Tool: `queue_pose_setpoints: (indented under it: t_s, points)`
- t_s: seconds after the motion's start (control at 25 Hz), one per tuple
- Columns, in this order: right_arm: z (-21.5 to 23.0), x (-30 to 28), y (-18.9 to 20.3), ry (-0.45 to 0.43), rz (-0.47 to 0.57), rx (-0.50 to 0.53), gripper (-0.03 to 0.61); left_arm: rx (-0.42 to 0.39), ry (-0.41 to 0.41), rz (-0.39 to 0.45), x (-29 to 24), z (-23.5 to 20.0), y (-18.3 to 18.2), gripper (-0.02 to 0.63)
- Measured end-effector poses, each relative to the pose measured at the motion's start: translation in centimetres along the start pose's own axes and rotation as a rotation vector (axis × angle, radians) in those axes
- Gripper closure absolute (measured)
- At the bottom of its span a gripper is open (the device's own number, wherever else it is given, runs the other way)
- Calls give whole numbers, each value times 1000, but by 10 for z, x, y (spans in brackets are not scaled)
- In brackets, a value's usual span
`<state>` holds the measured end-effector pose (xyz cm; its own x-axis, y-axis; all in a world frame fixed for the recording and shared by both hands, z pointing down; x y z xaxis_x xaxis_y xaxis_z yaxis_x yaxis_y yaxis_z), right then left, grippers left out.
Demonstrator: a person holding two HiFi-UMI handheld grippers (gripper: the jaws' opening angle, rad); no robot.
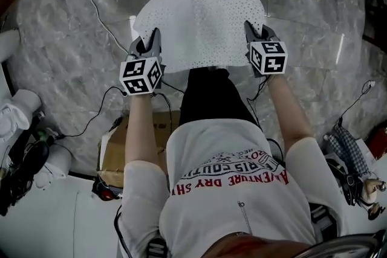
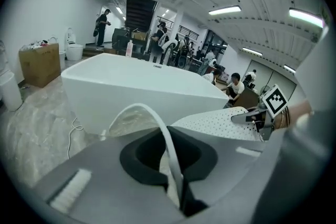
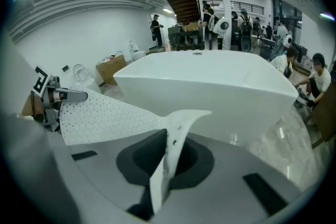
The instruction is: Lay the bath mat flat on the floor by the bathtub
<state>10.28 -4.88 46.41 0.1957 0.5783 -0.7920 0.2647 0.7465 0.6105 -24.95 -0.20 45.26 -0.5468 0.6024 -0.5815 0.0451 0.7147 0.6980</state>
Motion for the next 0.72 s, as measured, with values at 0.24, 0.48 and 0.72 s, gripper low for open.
queue_pose_setpoints:
  t_s: [0.24,0.48,0.72]
  points:
    - [20,-100,49,19,-28,-26,561,20,-27,-30,-88,-52,57,596]
    - [33,-203,113,-20,3,79,561,-58,-14,-52,-173,-111,141,595]
    - [60,-309,173,13,15,101,561,-64,-4,-51,-265,-164,207,595]
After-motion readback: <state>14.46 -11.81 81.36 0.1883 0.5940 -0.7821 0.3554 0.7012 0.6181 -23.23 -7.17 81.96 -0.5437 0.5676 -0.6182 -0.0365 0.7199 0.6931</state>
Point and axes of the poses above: the fingertips, and each gripper's own axes: x backward along the fingers, z to its right, y out of its underside, the point moved 10 cm from there along x, backward along the fingers, and after that the axes turned 12 degrees about y, right-handed, at the moved point
